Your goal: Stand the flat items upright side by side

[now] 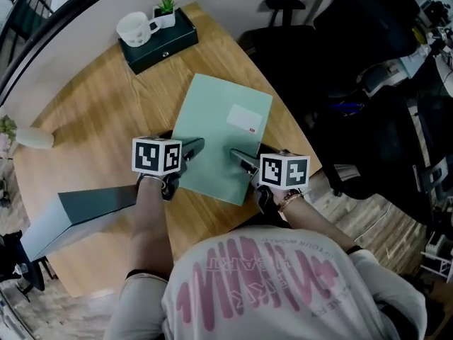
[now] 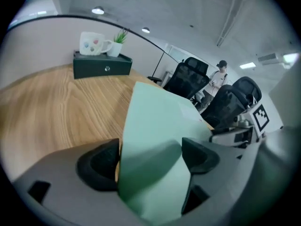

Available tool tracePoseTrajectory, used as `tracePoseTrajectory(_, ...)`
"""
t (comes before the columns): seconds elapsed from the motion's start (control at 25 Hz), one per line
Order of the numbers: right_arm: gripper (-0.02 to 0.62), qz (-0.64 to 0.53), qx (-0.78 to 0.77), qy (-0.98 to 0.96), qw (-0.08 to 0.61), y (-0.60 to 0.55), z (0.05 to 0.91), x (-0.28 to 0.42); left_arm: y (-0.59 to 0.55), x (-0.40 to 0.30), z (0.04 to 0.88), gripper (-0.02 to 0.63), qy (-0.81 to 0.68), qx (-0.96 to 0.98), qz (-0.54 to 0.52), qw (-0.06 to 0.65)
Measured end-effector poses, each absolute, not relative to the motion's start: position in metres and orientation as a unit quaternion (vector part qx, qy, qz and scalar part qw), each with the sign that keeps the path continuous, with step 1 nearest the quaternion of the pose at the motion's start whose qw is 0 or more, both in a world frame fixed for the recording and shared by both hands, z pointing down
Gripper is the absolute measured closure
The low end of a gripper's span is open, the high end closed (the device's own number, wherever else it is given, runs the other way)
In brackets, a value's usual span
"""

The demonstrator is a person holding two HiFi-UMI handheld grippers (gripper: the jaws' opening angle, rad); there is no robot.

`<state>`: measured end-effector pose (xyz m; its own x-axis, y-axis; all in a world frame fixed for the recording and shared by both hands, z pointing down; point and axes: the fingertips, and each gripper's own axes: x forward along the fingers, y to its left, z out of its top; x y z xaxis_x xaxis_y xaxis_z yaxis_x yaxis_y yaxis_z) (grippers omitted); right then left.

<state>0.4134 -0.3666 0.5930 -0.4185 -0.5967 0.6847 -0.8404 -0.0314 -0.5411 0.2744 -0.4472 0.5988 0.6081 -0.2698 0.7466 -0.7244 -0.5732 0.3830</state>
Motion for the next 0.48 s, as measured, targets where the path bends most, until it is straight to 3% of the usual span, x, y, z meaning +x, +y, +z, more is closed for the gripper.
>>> tracePoseTrajectory(0.16,0.186,0.471,0.503,-0.703,0.180,-0.383,0.599,0.439,-0.397,0.289,0.606,0.179,-0.307,0.800,0.305,0.416)
tracePoseTrajectory(0.32,0.173,0.443,0.439,-0.741,0.250,-0.394,0.603,0.448,-0.362,0.299,0.608,0.167,-0.298,0.777,0.355,0.425)
tracePoseTrajectory(0.48,0.181,0.425,0.398,-0.769,0.266,-0.397,0.607,0.449,-0.363,0.303,0.610,0.160,-0.383,0.768,0.295,0.420)
